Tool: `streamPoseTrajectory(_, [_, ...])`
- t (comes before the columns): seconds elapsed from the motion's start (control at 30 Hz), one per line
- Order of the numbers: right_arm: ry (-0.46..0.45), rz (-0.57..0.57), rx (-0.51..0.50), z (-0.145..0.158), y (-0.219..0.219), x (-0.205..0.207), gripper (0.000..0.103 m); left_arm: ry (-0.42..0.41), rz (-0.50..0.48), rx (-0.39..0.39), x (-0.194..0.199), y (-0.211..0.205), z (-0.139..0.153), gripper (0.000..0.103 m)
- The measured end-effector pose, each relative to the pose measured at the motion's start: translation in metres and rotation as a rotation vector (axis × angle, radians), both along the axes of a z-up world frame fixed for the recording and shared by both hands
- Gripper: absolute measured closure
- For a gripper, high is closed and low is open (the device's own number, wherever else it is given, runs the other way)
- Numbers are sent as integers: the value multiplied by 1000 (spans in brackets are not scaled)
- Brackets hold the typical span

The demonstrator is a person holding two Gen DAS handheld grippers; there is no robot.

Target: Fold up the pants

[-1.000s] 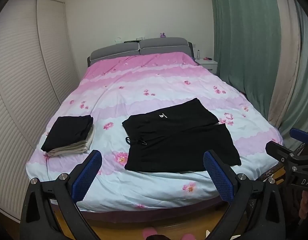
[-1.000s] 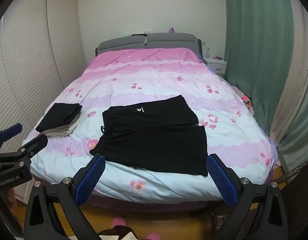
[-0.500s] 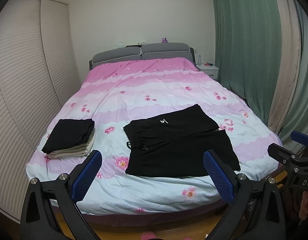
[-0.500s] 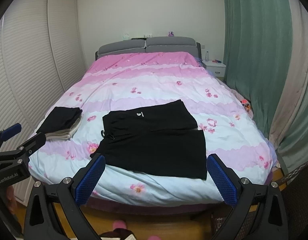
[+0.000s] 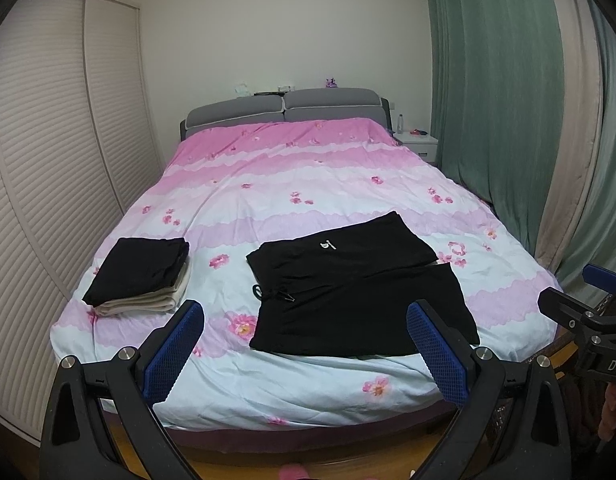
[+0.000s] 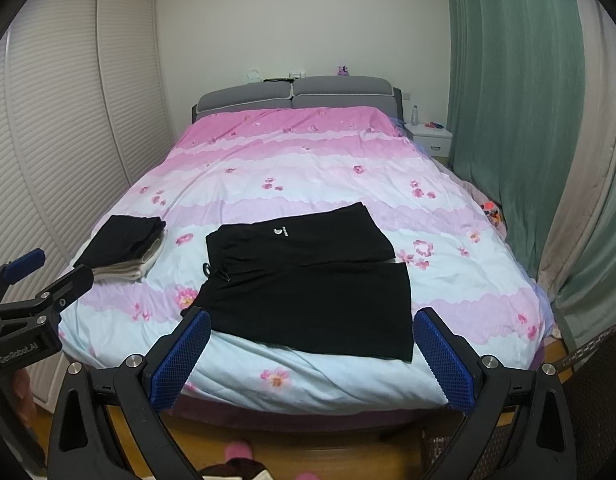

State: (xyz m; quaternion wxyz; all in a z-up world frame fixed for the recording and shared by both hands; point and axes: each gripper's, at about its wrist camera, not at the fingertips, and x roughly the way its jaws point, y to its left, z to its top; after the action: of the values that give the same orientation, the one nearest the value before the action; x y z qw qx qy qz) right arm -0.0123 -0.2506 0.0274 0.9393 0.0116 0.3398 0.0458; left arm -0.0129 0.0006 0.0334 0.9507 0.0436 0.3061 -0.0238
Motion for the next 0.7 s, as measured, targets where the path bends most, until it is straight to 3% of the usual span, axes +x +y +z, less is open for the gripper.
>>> streamPoseTrajectory(0.7, [-2, -1, 3, 1, 0, -2, 1, -15, 16, -1, -1, 4, 2, 0])
